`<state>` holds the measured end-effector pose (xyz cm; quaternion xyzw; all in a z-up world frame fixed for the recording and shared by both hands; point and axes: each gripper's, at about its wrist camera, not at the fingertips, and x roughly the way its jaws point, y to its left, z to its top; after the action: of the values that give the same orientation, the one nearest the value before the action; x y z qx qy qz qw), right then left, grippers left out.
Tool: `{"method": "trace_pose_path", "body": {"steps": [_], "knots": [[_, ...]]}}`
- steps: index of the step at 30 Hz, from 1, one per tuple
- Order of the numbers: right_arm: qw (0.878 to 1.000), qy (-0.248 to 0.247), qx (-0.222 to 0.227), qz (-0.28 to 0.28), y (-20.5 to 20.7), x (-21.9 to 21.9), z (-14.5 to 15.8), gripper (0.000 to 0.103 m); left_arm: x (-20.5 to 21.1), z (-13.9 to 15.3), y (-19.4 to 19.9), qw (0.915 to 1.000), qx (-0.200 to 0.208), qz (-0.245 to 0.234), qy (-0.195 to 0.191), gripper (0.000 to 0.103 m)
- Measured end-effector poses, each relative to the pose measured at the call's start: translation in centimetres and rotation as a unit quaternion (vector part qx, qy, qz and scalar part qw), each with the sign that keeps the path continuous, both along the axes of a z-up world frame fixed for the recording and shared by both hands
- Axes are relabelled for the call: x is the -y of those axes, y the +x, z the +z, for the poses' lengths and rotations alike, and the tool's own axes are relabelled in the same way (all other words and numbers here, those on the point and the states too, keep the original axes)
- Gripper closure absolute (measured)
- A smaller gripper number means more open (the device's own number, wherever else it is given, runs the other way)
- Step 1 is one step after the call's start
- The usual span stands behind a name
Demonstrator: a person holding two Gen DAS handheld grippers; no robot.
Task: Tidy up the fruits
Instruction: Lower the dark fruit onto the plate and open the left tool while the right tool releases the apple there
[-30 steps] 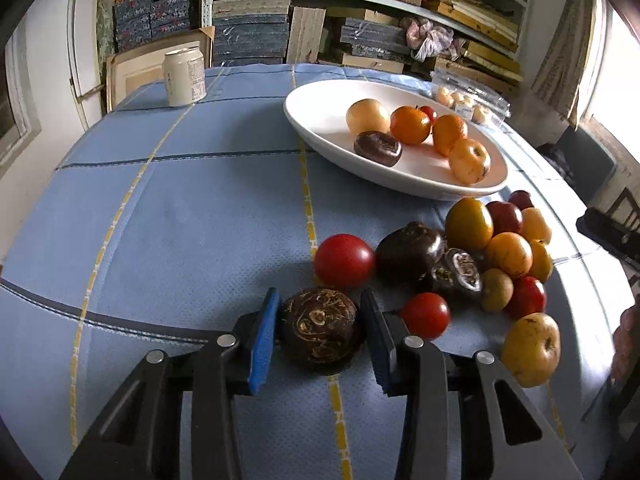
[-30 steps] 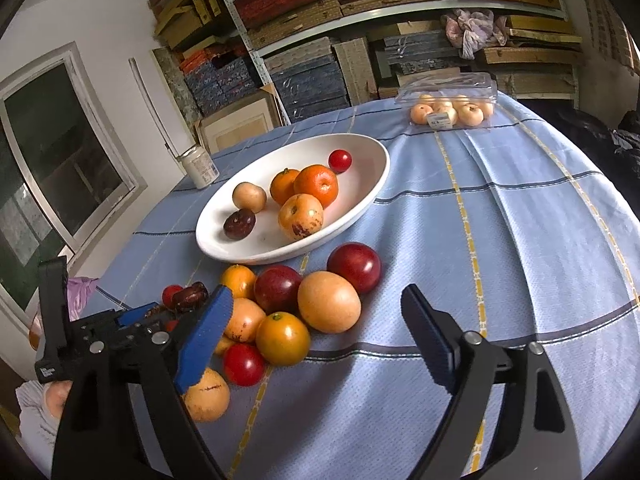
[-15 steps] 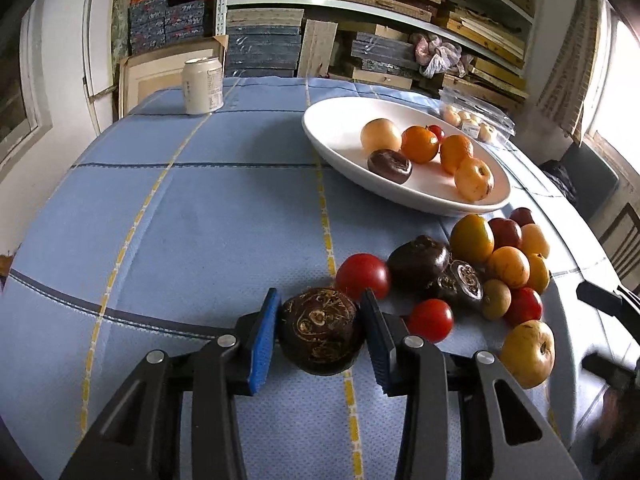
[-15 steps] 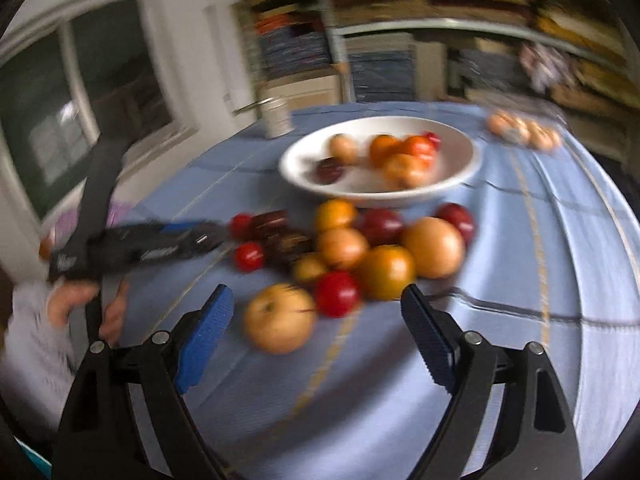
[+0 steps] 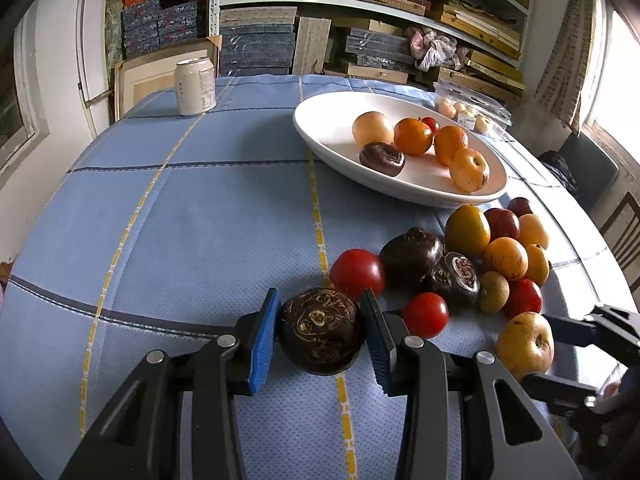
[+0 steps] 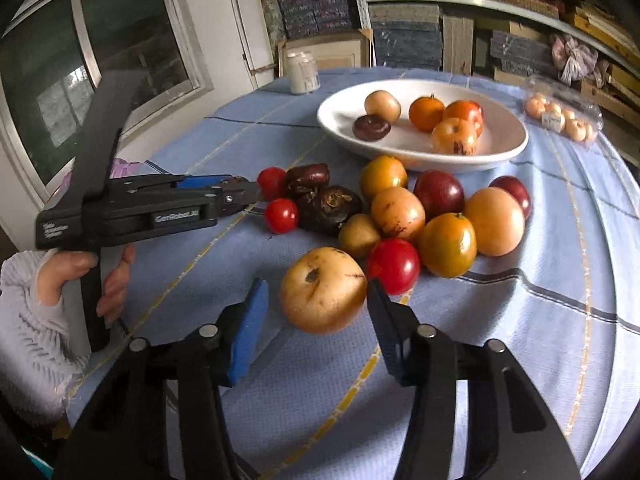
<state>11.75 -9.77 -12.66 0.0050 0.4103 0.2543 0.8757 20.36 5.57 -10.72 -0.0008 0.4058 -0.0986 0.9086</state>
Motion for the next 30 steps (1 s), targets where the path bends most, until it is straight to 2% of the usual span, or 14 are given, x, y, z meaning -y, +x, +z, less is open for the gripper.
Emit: {"method": "trace_pose_path", "body": {"steps": [1,7,10,12,15,19,22,26,30], "knots": [[1.000,-0.005,-0.013,-0.001,0.4,-0.3,-0.4,0.058,0.0,0.0,0.0,1.0000,-0.001,-0.001,0.000,0.062],[1.000,0.017,-0.008,-0.003,0.7,0.0,0.0,0.059,0.0,-0.3,0.2,0.9999,-0.009,-0.002,-0.004,0.062],[0.999,0.045,0.007,-0.011,0.3,1.3,1.0,0.059,-0.3,0.5,-0.2,0.9997,0.013,0.000,-0.019,0.062],[0.998,0.053,0.022,-0.022,0.6,2.2,2.4,0.059,-0.5,1.6,0.1,0.9992,0.022,0.003,-0.033,0.062],[0.995,0.062,0.053,-0.051,2.2,4.0,5.5,0.059,-0.3,3.9,1.7,0.9987,0.043,0.010,-0.026,0.062],[0.988,0.062,0.109,-0.091,6.3,5.6,10.5,0.059,1.2,7.9,5.8,0.9965,0.082,0.013,-0.012,0.062],[0.984,0.065,0.127,-0.111,9.2,5.8,12.2,0.059,2.7,9.0,9.5,0.9958,0.090,0.018,-0.003,0.062],[0.988,0.060,0.101,-0.104,13.4,4.6,10.9,0.059,3.8,7.7,13.1,0.9971,0.070,0.029,-0.002,0.062],[0.995,0.015,0.067,-0.073,15.6,1.9,7.0,0.059,4.5,5.1,15.7,0.9987,0.045,0.024,0.000,0.062]]}}
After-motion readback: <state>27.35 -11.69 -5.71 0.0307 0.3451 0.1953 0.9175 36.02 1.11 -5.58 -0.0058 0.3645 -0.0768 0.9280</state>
